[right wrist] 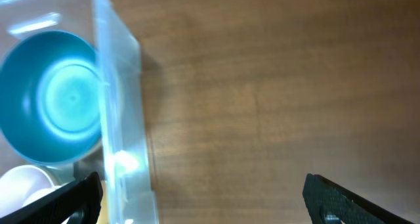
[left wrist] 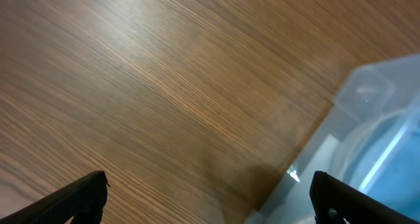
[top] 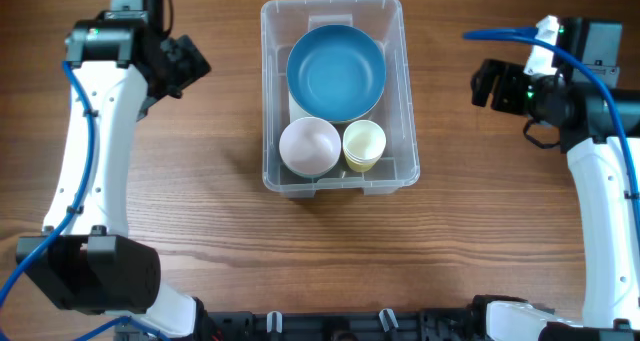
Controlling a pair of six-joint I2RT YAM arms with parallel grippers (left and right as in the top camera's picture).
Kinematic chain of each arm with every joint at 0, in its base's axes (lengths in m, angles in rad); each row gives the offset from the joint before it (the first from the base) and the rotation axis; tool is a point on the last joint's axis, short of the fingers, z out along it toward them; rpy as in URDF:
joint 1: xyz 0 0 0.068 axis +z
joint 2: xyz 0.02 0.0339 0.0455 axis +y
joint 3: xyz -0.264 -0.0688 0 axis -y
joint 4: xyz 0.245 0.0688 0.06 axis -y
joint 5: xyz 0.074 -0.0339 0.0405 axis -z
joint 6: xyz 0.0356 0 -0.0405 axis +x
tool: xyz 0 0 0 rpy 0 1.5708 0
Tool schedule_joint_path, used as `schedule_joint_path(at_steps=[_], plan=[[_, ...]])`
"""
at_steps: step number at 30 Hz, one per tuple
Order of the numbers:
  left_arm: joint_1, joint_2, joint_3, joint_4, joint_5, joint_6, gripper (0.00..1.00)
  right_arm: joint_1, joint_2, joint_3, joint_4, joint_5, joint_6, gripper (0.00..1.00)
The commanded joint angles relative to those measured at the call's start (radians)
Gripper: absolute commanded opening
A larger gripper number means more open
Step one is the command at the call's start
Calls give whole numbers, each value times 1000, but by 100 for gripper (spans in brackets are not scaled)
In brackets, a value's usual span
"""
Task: Pack container
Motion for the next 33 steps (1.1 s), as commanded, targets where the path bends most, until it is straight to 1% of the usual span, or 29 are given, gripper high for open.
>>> schedule_joint_path(at_steps=[1, 4, 6, 10, 15, 16, 19, 21, 22, 23, 25, 28, 30, 33], plan=[[63, -30, 11, 3, -7, 24, 100, 32, -1, 3, 10, 13, -53, 100], [85, -52, 11, -23, 22, 114, 100, 31, -21, 3, -11, 14, -13, 100], [86, -89, 11, -42, 21, 114, 100, 31, -61, 3, -26, 14, -7, 100], [78, -239, -11, -56, -1, 117, 100, 31, -214, -7, -52, 22, 8, 100], [78, -479, -136, -21, -10, 117, 100, 31, -431, -94, -42, 30, 18, 100], [78, -581, -208, 12, -10, 117, 100, 31, -485, -131, -34, 29, 18, 100], [78, -785, -362, 82, -9, 117, 100, 31, -629, -260, -7, 29, 23, 100], [78, -915, -470, 123, -9, 117, 100, 31, -703, -343, 6, 34, 48, 100], [78, -1030, -567, 148, -9, 118, 100, 31, -772, -432, 20, 51, 77, 100], [78, -1089, -619, 154, -6, 122, 100, 31, -795, -465, 24, 60, 95, 100], [78, -1172, -692, 163, 60, 196, 100, 31, -828, -524, 33, 74, 126, 100], [78, -1229, -758, 164, 182, 285, 100, 31, -829, -554, 34, 80, 150, 100], [78, -1230, -773, 165, 202, 292, 100, 31, -827, -554, 34, 124, 179, 100], [78, -1229, -776, 189, 211, 324, 100, 31, -827, -554, 34, 146, 180, 100]])
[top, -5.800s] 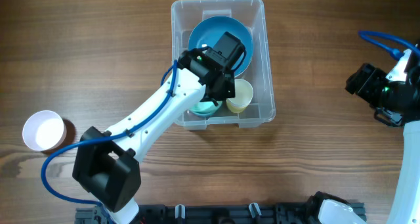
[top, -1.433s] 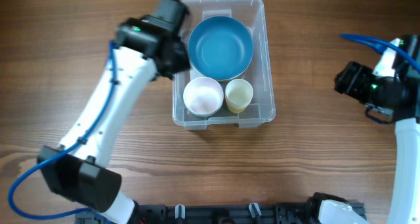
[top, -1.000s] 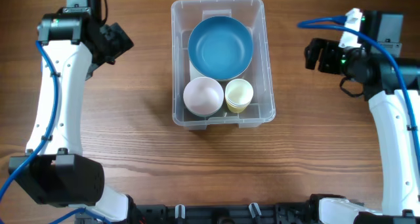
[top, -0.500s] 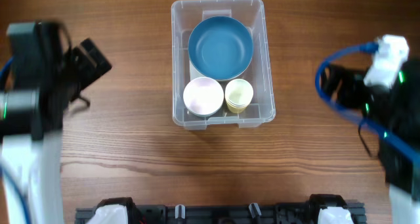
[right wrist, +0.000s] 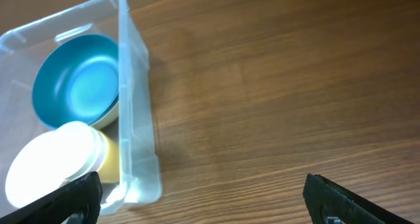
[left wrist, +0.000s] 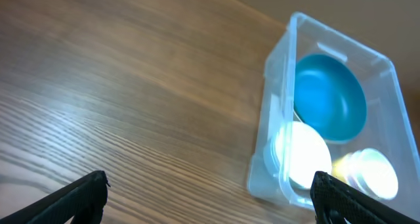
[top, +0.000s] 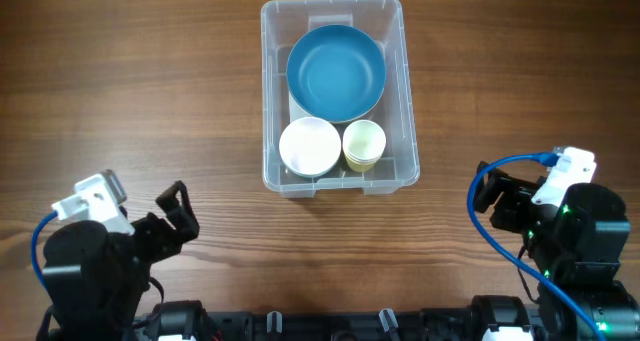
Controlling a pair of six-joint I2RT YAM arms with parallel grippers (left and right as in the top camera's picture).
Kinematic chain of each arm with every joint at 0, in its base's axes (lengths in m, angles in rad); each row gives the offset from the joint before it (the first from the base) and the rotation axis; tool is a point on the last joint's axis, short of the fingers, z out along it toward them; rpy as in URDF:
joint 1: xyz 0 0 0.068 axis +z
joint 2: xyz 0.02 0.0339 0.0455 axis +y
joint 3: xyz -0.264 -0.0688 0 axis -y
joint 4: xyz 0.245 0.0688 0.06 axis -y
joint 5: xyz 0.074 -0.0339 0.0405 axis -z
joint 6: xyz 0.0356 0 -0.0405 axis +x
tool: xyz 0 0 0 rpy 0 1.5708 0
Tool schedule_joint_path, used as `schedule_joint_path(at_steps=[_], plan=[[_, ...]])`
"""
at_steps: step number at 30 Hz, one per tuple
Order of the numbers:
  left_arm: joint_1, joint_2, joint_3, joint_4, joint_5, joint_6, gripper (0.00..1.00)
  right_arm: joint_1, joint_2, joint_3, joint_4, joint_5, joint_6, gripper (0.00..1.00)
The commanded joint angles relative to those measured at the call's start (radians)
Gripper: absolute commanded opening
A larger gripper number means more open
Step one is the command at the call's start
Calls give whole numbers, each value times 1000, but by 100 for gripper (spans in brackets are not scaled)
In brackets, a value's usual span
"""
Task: Pack container
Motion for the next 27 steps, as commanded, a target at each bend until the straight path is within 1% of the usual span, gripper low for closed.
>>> schedule_joint_path(at_steps=[1, 6, 23, 27], plan=[[-4, -7, -6, 31, 60, 83, 100, 1, -6, 0, 6, 59, 35, 100], [-4, -6, -6, 17, 60, 82, 100, 1, -6, 0, -24, 58, 33, 100], [-4, -6, -6, 15, 60, 82, 100, 2, -7, 0, -25, 58, 31, 100], [-4, -6, -6, 15, 60, 82, 100, 5, -62, -7, 3, 43, 24, 100]])
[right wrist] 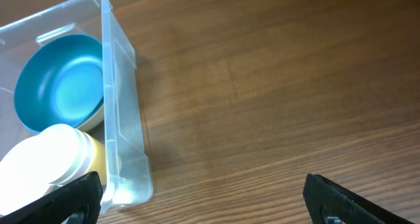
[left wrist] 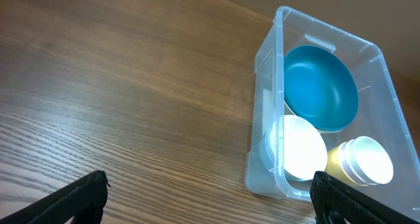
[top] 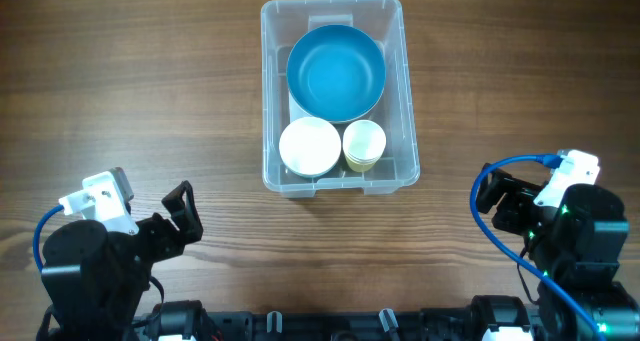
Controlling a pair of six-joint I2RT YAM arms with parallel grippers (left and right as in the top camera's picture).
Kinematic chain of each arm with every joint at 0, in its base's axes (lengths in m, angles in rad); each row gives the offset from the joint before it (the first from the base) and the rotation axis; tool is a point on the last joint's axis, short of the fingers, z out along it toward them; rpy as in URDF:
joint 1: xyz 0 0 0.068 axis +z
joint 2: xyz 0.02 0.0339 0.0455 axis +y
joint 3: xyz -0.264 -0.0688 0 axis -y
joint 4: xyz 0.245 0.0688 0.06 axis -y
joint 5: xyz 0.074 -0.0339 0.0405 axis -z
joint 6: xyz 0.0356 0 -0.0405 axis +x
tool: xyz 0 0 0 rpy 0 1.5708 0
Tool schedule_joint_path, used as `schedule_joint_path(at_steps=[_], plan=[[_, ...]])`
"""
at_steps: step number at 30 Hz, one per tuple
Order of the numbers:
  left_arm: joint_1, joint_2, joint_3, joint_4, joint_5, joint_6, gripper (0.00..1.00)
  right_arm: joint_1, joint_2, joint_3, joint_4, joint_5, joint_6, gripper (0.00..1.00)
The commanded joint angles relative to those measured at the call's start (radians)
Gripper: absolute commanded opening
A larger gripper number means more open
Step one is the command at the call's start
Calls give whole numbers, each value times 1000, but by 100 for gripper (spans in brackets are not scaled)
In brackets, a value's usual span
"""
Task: Pack container
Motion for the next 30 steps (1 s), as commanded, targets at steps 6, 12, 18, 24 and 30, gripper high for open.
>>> schedule_joint_path(at_steps=[6, 12, 18, 24, 30], plan=[[-4, -6, -3, 0, 23, 24, 100, 5, -328, -188, 157, -44, -46, 100], [-4, -6, -3, 0, 23, 24, 100, 5, -498, -336, 254, -72, -65, 100], [-4, -6, -3, 0, 23, 24, 100, 5, -572, -447, 455, -100, -84, 100], [-4, -6, -3, 0, 23, 24, 100, 6, -573, -551, 724, -122, -163, 100], [-4, -6, -3, 0, 23, 24, 100, 15, -573, -721, 933, -139, -166, 100]])
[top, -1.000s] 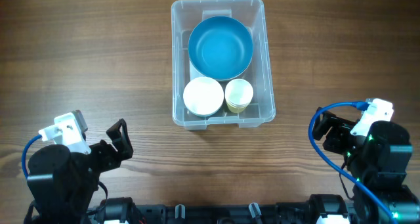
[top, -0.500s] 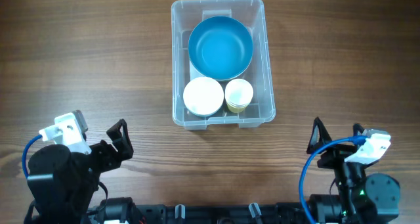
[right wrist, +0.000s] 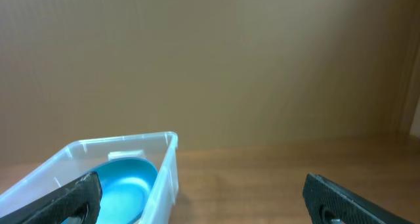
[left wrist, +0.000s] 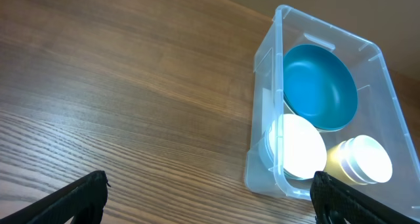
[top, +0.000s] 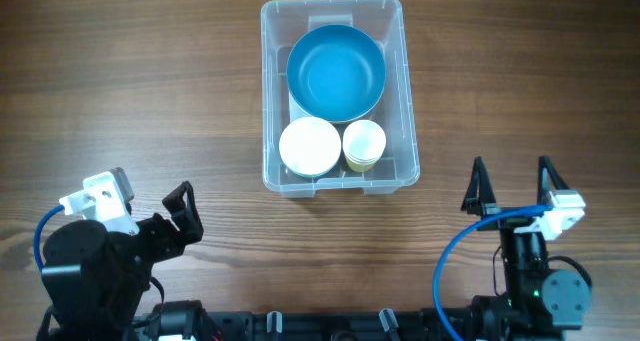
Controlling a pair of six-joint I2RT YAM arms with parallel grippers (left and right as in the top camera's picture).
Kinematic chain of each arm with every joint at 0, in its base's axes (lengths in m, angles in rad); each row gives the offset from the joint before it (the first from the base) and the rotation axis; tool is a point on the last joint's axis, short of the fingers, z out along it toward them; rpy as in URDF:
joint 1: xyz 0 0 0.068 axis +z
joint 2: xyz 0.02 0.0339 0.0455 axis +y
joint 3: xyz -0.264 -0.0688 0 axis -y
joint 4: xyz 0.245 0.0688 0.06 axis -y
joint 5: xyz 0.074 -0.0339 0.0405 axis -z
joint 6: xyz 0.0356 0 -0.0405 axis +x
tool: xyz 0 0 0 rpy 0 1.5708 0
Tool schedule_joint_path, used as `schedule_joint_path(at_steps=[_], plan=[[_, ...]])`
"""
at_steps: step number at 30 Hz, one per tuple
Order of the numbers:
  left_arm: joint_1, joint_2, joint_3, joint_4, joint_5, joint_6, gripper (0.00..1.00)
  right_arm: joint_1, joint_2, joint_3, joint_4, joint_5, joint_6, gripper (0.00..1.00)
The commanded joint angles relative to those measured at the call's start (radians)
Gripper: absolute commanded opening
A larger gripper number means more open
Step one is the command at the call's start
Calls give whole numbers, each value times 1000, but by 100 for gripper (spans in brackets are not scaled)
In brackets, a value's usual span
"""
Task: Pack container
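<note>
A clear plastic container stands at the far middle of the wooden table. In it lie a blue bowl, a white bowl and a yellow cup. My left gripper is drawn back to the near left, open, holding nothing. The left wrist view looks at the container from there, past the left gripper. At the near right my right gripper stands open and empty. Its view is level over the right gripper, with the container and blue bowl at lower left.
Bare wooden table surrounds the container on all sides. A plain brown wall fills the upper part of the right wrist view. Blue cables run along both arms near the front edge.
My right arm has folded in closer to its base and its gripper has tipped up, so its camera now looks level at the wall. The left arm and the container's contents have not moved.
Both arms first stood stretched out on either side of the container's far end, grippers open. Then both were drawn back to the near edge, the packed container unchanged. The left settled slightly, and now the right is folded in with its fingers pointing forward.
</note>
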Motion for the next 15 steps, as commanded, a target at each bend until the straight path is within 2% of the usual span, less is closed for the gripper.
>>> schedule_joint_path(at_steps=[1, 10, 15], plan=[[-4, -6, -3, 3, 19, 24, 100, 20, -14, -91, 81, -33, -22, 100], [-4, -6, -3, 3, 19, 24, 100, 34, -14, -205, 59, -32, -14, 100], [-4, -6, -3, 3, 19, 24, 100, 34, -14, -205, 63, -40, -81, 100]])
